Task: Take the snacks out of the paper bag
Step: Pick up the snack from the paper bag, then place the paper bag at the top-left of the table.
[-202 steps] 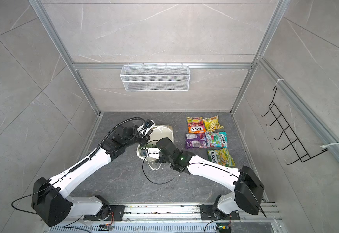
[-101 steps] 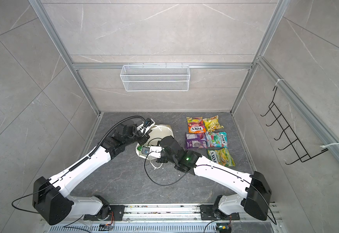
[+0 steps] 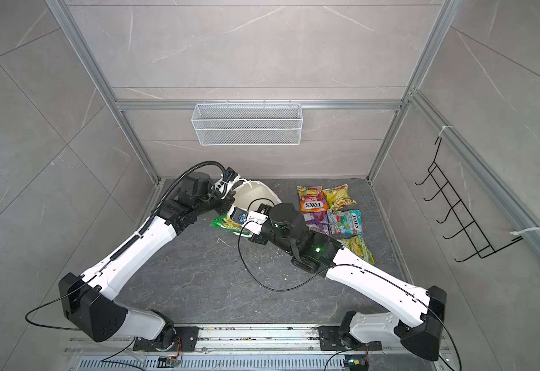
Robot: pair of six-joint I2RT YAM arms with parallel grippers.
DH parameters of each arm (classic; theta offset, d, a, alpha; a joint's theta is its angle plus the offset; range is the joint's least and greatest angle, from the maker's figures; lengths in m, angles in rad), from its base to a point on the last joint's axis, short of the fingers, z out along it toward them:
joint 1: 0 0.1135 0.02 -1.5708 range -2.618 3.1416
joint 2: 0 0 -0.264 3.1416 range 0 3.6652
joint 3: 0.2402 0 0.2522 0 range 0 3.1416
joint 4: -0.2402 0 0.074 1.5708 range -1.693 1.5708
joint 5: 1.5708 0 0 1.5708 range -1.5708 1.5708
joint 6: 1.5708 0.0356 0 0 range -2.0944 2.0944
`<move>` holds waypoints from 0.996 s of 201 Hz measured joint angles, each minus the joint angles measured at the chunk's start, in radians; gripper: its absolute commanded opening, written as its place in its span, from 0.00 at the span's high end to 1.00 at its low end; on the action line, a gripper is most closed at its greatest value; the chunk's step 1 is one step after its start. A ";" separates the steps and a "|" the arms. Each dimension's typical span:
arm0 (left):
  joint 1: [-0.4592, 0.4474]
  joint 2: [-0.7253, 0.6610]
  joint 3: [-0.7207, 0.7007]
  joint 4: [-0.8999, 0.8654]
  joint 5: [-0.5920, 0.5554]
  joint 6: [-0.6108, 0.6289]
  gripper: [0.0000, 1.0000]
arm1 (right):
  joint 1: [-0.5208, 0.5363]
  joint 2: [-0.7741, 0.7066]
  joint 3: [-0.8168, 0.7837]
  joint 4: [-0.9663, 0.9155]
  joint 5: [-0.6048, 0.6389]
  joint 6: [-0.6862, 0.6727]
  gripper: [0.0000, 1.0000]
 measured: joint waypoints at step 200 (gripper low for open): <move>0.377 0.235 0.208 -0.219 0.151 -0.468 1.00 | -0.215 -0.012 0.315 -0.240 0.329 0.518 1.00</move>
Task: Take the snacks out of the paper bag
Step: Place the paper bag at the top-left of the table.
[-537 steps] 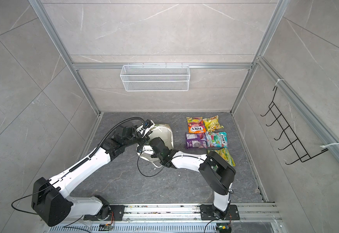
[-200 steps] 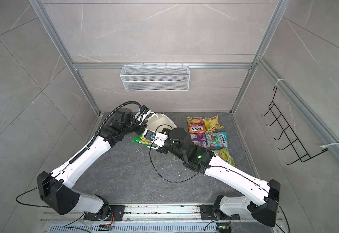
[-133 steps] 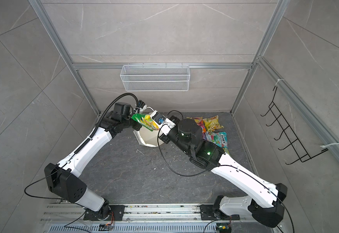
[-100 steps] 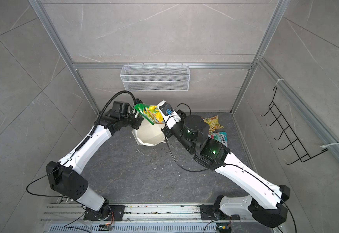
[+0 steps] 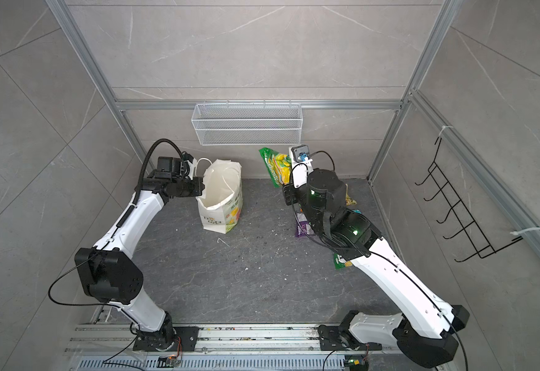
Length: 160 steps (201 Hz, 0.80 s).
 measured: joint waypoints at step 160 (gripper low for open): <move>0.061 0.007 -0.074 0.046 0.082 -0.125 0.52 | -0.245 -0.050 -0.196 -0.195 -0.232 0.277 1.00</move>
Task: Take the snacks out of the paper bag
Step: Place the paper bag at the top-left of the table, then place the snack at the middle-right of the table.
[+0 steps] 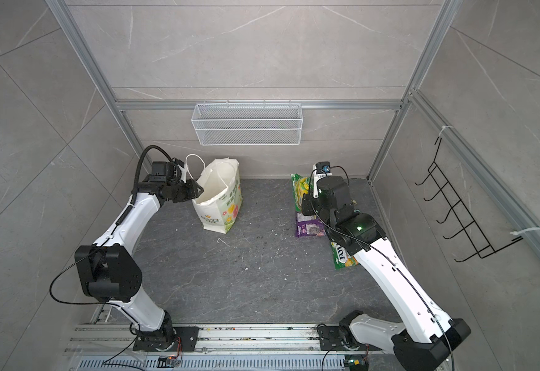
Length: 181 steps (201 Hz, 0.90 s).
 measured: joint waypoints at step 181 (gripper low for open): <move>-0.053 -0.402 -0.188 0.048 -0.125 0.113 0.32 | -0.081 0.074 -0.043 -0.012 -0.255 0.070 1.00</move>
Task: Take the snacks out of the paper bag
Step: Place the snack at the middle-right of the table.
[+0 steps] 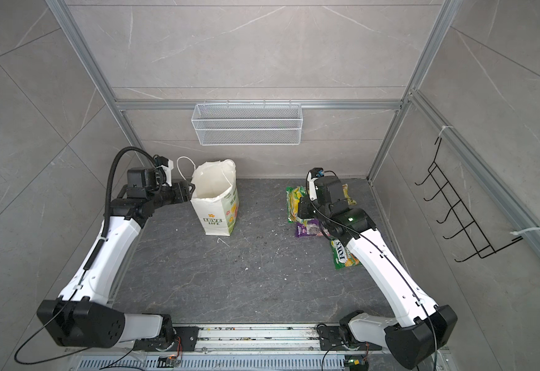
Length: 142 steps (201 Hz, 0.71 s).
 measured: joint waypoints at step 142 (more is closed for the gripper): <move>-0.531 -0.144 -0.499 0.433 0.203 0.250 0.31 | -0.147 0.041 -0.209 0.037 -0.470 0.116 1.00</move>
